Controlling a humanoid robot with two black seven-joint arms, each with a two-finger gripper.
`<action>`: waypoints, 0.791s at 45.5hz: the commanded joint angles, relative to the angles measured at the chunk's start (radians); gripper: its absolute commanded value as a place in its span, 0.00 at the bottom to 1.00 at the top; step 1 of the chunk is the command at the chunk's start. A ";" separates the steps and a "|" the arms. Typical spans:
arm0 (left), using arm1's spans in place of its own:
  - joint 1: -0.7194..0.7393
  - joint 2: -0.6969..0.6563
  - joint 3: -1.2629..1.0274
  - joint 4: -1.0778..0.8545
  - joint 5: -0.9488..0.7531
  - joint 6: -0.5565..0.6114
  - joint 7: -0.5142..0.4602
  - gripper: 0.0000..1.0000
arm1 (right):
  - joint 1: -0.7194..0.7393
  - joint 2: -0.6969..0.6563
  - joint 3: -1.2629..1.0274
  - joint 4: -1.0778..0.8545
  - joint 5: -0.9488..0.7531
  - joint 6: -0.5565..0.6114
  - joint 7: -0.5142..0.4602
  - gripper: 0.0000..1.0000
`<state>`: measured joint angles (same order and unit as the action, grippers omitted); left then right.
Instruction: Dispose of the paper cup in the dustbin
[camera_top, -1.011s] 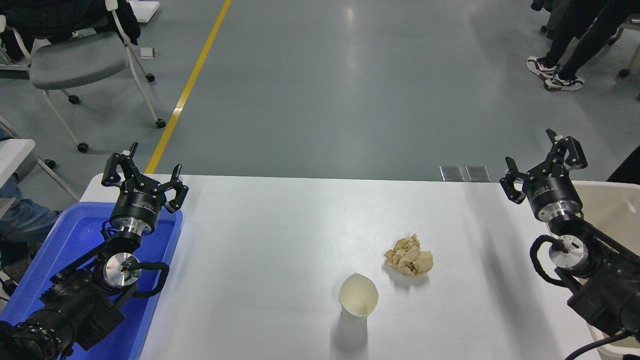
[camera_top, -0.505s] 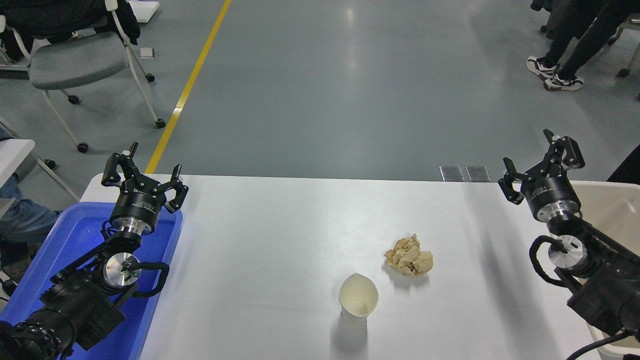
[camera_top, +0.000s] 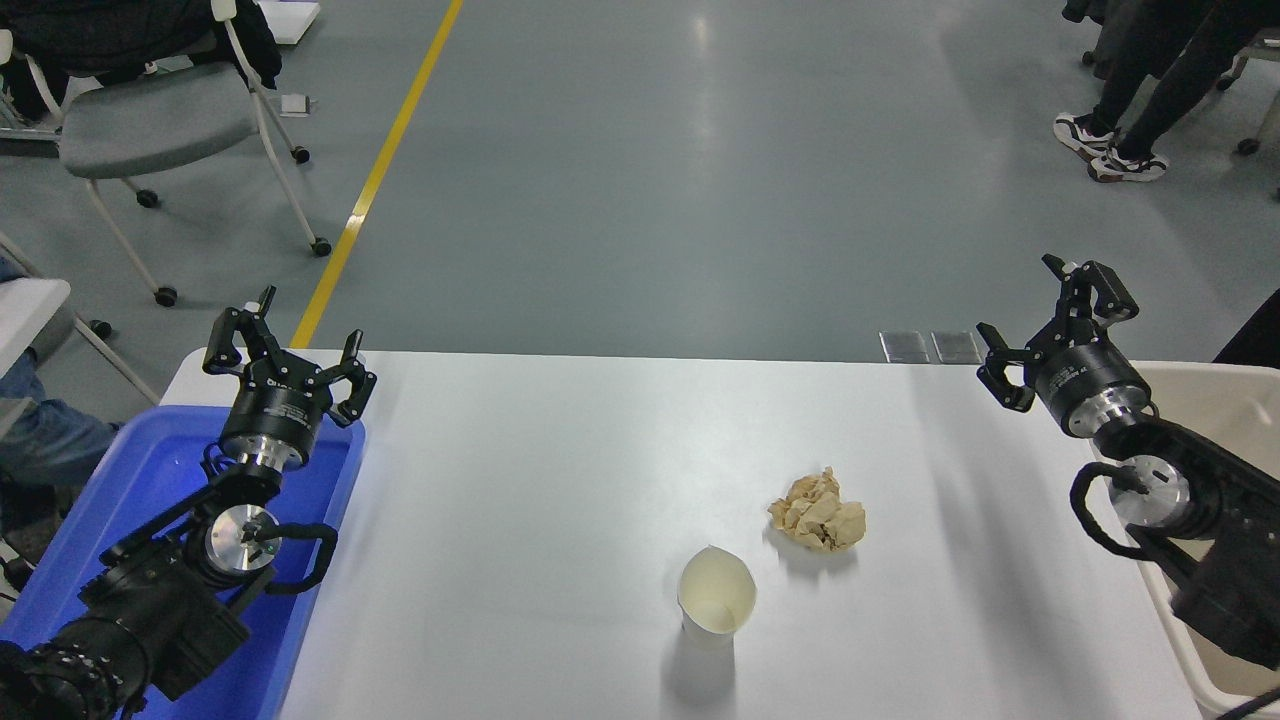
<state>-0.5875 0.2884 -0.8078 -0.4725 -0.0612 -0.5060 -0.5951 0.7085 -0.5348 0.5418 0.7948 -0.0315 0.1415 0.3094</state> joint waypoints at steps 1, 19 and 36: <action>0.000 0.000 -0.001 0.000 0.000 0.000 0.000 1.00 | 0.008 -0.091 -0.039 0.168 -0.138 -0.017 -0.096 1.00; 0.000 0.000 -0.001 0.000 0.000 0.000 0.000 1.00 | 0.149 -0.151 -0.356 0.326 -0.540 -0.022 -0.096 1.00; 0.000 0.000 -0.001 0.000 0.000 0.000 0.000 1.00 | 0.578 -0.194 -0.838 0.487 -0.668 -0.025 -0.095 1.00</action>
<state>-0.5875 0.2884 -0.8077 -0.4725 -0.0612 -0.5061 -0.5953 1.0254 -0.7132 0.0172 1.1787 -0.6103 0.1202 0.2156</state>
